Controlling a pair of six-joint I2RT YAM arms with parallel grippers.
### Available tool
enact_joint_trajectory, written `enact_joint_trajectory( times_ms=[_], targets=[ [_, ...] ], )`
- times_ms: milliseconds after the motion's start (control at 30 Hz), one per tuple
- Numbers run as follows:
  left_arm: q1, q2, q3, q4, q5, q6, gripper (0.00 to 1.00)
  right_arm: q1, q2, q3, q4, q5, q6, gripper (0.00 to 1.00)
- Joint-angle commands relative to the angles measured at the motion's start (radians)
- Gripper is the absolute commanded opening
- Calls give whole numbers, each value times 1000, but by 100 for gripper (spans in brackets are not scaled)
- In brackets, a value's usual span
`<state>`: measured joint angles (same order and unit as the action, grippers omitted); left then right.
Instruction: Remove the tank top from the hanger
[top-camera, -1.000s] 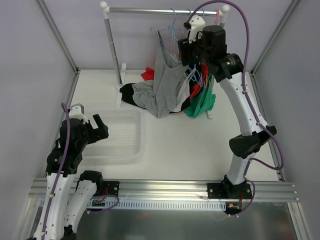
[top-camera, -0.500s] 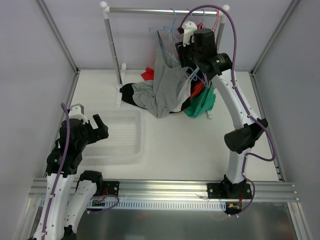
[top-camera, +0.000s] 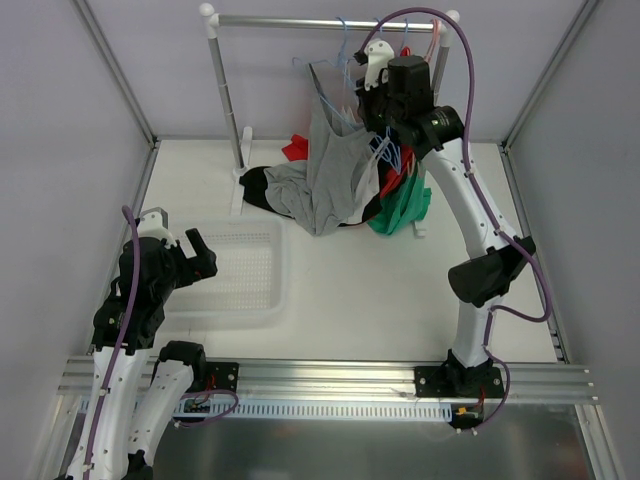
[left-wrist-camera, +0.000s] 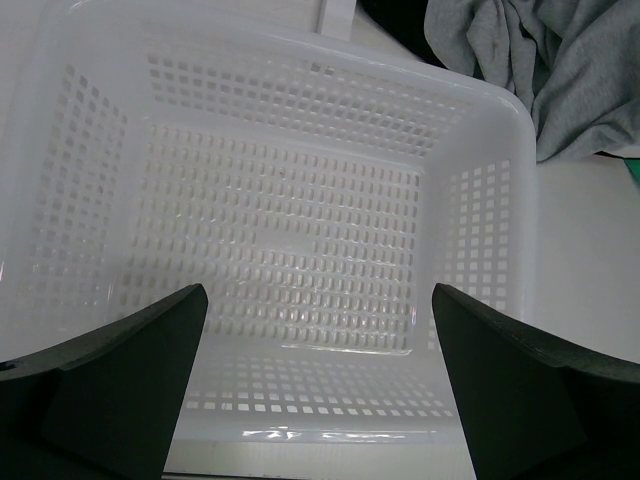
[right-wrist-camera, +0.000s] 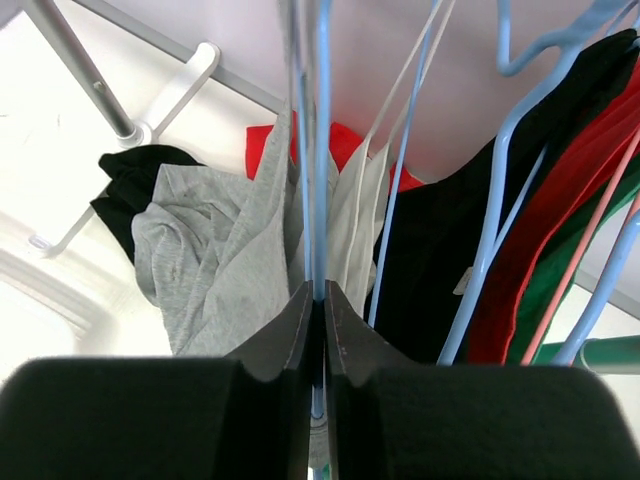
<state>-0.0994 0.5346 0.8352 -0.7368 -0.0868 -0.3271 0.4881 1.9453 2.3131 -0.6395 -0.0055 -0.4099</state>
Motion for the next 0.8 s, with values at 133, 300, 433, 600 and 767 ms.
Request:
enact_joint_trajectory(
  times_ms=[133,300,433,600,767],
  targets=[
    [-6,4,-4,40,27,-3,99,12,-22,39,72,-47,48,0],
    [-6,7,-7,40,28,-3,99,20,-65,32,116,-45,88,0],
    [-6,10,-5,42,32,-1,99,21,-103,20,147,-57,117,0],
    [-6,4,-5,40,30,-1,99,21,-169,-21,167,-82,137,0],
    [-6,-4,-5,40,30,-1,99,24,-253,-112,187,-97,145,0]
  ],
)
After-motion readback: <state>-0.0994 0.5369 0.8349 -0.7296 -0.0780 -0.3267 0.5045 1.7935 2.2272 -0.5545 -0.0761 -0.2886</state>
